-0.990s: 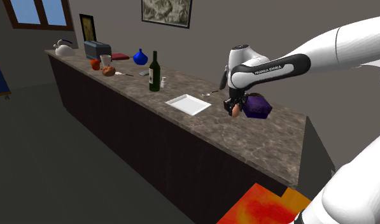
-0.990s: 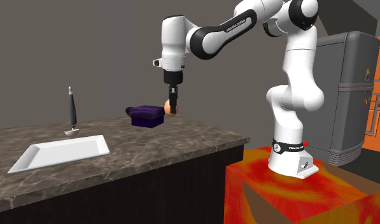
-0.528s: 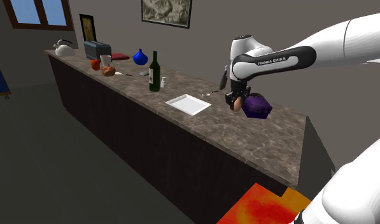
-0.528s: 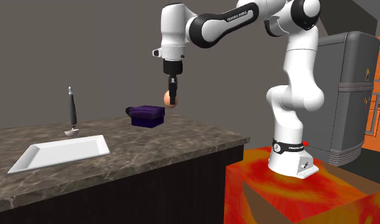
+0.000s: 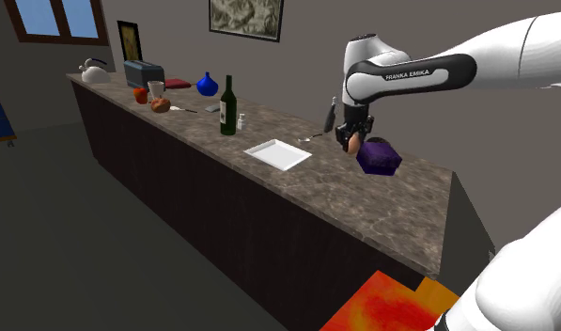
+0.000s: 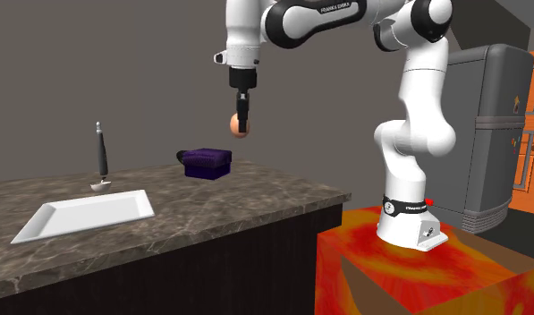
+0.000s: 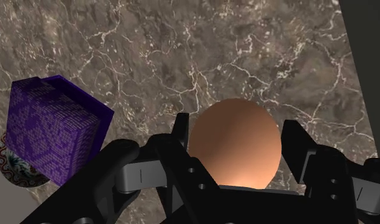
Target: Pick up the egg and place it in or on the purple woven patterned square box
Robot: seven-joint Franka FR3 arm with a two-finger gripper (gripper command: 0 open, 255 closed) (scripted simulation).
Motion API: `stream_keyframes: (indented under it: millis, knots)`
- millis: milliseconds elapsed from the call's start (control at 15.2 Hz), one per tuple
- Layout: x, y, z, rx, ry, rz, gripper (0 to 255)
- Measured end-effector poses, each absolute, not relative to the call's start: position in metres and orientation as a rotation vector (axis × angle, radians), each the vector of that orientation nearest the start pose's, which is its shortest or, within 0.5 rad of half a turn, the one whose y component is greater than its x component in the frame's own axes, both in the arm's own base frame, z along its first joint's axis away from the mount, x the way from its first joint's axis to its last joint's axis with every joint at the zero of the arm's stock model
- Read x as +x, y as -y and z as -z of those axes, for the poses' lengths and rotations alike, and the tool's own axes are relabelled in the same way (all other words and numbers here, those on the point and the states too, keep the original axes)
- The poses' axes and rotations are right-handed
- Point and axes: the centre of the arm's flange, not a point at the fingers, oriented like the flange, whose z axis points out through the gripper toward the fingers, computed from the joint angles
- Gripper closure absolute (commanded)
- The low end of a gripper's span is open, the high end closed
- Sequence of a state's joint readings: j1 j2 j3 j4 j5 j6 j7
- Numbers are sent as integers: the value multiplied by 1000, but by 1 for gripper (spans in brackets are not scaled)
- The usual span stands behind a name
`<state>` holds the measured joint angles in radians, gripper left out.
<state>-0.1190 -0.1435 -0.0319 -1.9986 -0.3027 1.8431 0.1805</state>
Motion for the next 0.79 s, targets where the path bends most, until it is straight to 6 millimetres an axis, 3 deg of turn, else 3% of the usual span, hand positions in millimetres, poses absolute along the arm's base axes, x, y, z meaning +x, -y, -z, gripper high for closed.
stream_keyframes:
  millis: [264,792]
  knots:
    - [508,108,-543,-3402,-423,-12,255]
    - [516,207,-548,-3401,-425,-14,255]
